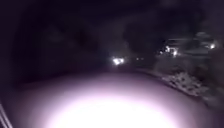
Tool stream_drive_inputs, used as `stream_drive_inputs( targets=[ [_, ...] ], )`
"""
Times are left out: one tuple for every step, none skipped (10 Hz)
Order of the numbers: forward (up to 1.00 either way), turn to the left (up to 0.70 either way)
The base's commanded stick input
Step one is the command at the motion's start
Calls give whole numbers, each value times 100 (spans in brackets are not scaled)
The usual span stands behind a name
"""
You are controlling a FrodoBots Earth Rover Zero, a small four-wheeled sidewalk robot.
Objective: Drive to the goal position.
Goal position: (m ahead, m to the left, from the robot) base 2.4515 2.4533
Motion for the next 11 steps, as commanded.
stream_drive_inputs(
  targets=[
    [100,0],
    [100,0],
    [100,0],
    [100,0],
    [100,0],
    [100,0],
    [100,0],
    [100,0],
    [100,0],
    [100,0],
    [100,0]
  ],
)
